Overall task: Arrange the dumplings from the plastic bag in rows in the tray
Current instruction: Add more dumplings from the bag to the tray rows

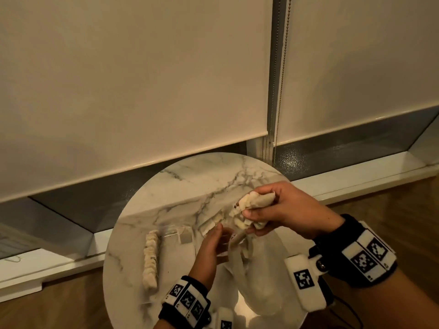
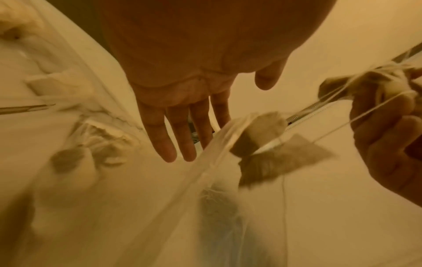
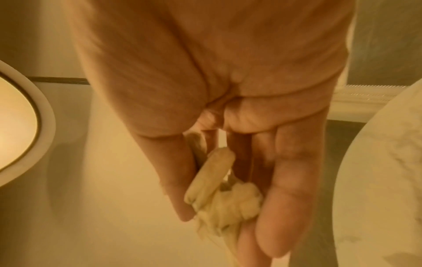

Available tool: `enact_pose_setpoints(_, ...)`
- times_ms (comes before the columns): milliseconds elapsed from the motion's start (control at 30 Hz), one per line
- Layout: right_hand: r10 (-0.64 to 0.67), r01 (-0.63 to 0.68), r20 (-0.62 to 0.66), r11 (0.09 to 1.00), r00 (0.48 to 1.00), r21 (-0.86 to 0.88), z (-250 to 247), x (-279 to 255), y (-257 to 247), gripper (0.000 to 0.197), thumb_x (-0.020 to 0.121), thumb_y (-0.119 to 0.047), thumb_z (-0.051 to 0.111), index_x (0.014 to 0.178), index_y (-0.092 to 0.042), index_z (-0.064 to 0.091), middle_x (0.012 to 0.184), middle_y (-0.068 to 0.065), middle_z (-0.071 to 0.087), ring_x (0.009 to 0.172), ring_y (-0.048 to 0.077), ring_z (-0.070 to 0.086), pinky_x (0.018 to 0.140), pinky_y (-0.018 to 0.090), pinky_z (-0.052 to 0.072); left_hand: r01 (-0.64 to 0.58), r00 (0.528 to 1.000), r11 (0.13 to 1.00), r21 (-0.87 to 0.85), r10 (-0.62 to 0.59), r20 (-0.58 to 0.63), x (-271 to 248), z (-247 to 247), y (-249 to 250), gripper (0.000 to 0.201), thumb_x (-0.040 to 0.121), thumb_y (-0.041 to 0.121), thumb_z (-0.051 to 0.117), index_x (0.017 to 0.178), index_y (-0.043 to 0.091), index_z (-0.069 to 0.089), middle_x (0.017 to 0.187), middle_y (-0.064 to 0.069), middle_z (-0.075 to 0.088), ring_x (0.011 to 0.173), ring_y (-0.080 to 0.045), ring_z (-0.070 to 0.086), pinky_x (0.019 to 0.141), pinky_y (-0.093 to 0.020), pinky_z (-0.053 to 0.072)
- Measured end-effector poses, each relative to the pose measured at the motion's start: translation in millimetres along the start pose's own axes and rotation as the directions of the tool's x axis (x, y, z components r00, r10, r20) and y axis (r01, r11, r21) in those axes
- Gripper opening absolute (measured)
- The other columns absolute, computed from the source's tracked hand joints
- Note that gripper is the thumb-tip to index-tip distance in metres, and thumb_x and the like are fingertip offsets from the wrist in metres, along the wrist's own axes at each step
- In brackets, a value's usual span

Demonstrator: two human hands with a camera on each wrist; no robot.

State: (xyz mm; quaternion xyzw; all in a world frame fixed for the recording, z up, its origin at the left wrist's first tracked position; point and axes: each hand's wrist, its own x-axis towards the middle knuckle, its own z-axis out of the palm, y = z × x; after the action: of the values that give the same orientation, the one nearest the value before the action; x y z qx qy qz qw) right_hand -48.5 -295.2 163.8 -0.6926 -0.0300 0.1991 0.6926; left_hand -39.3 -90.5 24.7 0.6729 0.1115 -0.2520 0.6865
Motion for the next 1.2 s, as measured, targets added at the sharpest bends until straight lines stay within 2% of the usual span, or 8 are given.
enact_pose_setpoints(100,-0.037,0.036,0.027,0.999,0.999,0.020,10,9,-17,0.028,0.083,-0.008,0.073,0.109,0.001,0.068,0.098,0.019,0.074,0.087,0.037,0.073,0.073,0.037,0.061,0.107,0.994,0.975,-0.197,-0.108,0.006,-3,-8,1,0.066,0.091,0.063,0.045,0.124,0.010,0.065,0.115,-0.012,0.071,0.104,-0.032,0.066,0.093,-0.048,0.050)
enact_pose_setpoints(267,-0.094,0.085,0.111,0.992,0.989,0.089,34,25,-38,0.026,0.084,-0.006,0.072,0.108,0.002,0.069,0.095,0.019,0.073,0.083,0.036,0.071,0.071,0.037,0.061,0.222,0.975,0.767,-0.602,-0.156,0.161,-13,-18,12,0.063,0.092,0.062,0.045,0.128,0.016,0.067,0.128,-0.016,0.065,0.107,-0.037,0.065,0.093,-0.052,0.046)
enact_pose_setpoints(400,-0.114,0.097,0.160,0.989,0.981,0.109,54,38,-41,0.027,0.085,-0.005,0.071,0.110,0.003,0.066,0.101,0.025,0.071,0.083,0.037,0.070,0.071,0.039,0.059,0.255,0.964,0.633,-0.731,-0.107,0.244,-22,-30,15,0.064,0.089,0.063,0.049,0.125,0.013,0.067,0.129,-0.018,0.062,0.107,-0.041,0.064,0.081,-0.048,0.053)
enact_pose_setpoints(567,-0.088,0.079,0.123,0.994,0.989,0.072,79,54,-28,0.022,0.084,-0.006,0.073,0.106,-0.002,0.069,0.100,0.022,0.072,0.080,0.029,0.072,0.066,0.035,0.060,0.288,0.955,0.557,-0.779,-0.106,0.278,-33,-48,15,0.057,0.088,0.057,0.058,0.118,0.010,0.068,0.122,-0.016,0.065,0.102,-0.037,0.065,0.078,-0.043,0.052)
enact_pose_setpoints(700,-0.110,0.114,0.046,0.988,0.993,-0.101,104,64,-8,0.019,0.083,-0.008,0.077,0.101,-0.006,0.073,0.094,0.017,0.074,0.078,0.022,0.072,0.064,0.031,0.059,0.302,0.952,0.551,-0.778,-0.142,0.269,-40,-65,11,0.049,0.087,0.049,0.061,0.104,0.004,0.070,0.118,-0.018,0.068,0.102,-0.037,0.064,0.079,-0.045,0.054)
enact_pose_setpoints(867,-0.106,0.123,0.066,0.907,0.992,-0.402,138,80,30,0.013,0.079,-0.019,0.078,0.092,-0.021,0.074,0.084,-0.005,0.074,0.076,0.004,0.069,0.070,0.033,0.057,0.273,0.962,0.569,-0.775,-0.178,0.208,-38,-92,3,0.045,0.091,0.048,0.057,0.116,0.013,0.068,0.113,-0.018,0.070,0.092,-0.037,0.069,0.079,-0.048,0.055)
enact_pose_setpoints(1033,-0.020,0.098,0.137,0.801,0.990,-0.590,176,90,52,0.018,0.077,-0.033,0.066,0.093,-0.030,0.071,0.086,-0.008,0.073,0.079,0.005,0.068,0.074,0.041,0.058,0.245,0.968,0.645,-0.724,-0.206,0.144,-37,-118,1,0.052,0.090,0.056,0.050,0.111,0.013,0.072,0.116,-0.016,0.068,0.097,-0.032,0.066,0.080,-0.043,0.050)
enact_pose_setpoints(1200,-0.010,0.142,0.179,0.655,0.984,-0.742,210,101,60,0.023,0.084,-0.033,0.063,0.107,-0.030,0.067,0.099,-0.005,0.071,0.090,0.012,0.065,0.075,0.035,0.053,0.246,0.968,0.627,-0.739,-0.199,0.153,-41,-141,2,0.036,0.091,0.039,0.054,0.087,0.009,0.074,0.089,-0.015,0.070,0.080,-0.028,0.070,0.072,-0.037,0.051)
